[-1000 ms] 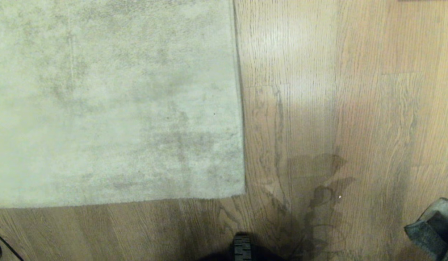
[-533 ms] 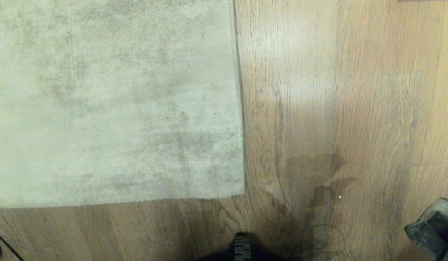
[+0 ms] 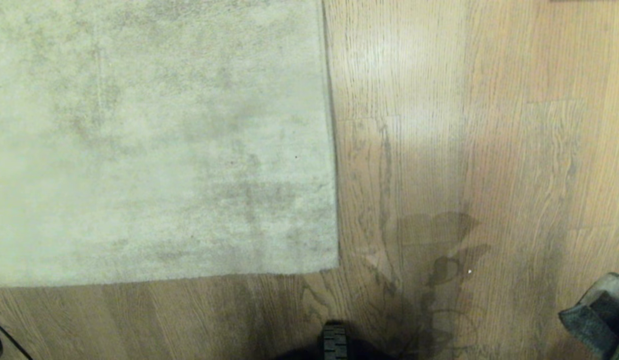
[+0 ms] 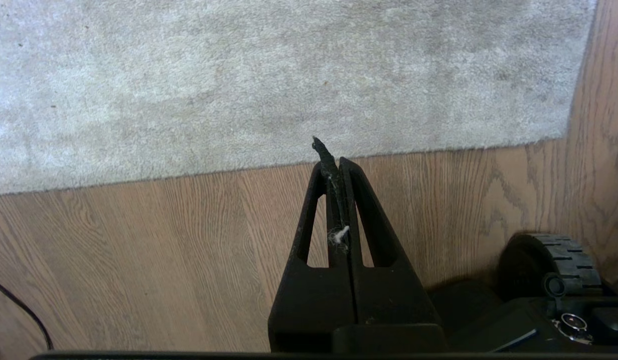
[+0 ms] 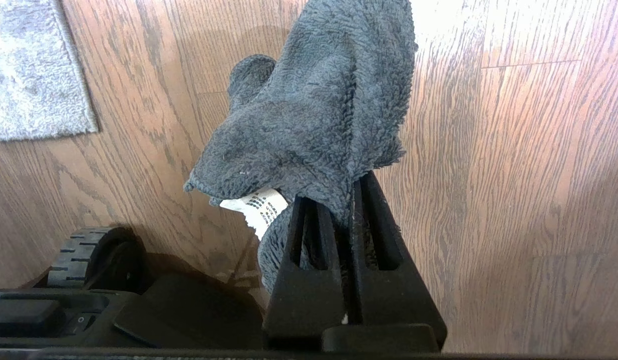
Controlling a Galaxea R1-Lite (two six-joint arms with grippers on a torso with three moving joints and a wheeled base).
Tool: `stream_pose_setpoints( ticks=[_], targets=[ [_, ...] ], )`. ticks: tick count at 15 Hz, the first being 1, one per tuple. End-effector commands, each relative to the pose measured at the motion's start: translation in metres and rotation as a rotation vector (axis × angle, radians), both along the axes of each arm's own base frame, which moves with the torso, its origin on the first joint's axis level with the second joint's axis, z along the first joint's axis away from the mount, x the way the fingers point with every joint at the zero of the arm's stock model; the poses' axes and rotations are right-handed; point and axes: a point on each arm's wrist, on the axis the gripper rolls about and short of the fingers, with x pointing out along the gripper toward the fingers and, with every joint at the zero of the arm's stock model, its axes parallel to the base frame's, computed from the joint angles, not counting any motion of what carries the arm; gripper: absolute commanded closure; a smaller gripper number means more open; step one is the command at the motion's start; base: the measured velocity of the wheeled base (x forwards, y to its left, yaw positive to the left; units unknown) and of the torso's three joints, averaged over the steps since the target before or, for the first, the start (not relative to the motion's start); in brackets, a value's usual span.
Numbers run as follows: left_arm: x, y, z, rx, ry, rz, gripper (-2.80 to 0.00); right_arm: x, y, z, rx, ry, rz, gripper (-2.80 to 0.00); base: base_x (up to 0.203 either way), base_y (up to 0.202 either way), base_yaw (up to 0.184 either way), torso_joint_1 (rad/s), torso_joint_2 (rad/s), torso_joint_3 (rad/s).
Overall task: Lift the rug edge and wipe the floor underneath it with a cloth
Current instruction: Put down the rag
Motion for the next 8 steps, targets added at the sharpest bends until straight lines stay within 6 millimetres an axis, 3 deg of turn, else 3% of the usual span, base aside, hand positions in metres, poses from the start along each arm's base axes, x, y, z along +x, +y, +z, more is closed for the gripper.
stream_pose_setpoints(
  ticks=[1, 8],
  targets=[
    [0.0001, 0.0, 0.0, 0.0, 0.001, 0.001, 0.0, 0.0, 0.0, 0.0, 0.0, 0.0, 0.0, 0.0, 0.0, 0.0, 0.0, 0.0, 0.0, 0.0],
    [0.0001, 0.0001, 0.0, 0.0, 0.001, 0.007, 0.0, 0.0001, 0.0, 0.0001, 0.0, 0.001, 0.0, 0.0, 0.0, 0.0, 0.0, 0.0, 0.0, 0.0]
  ],
)
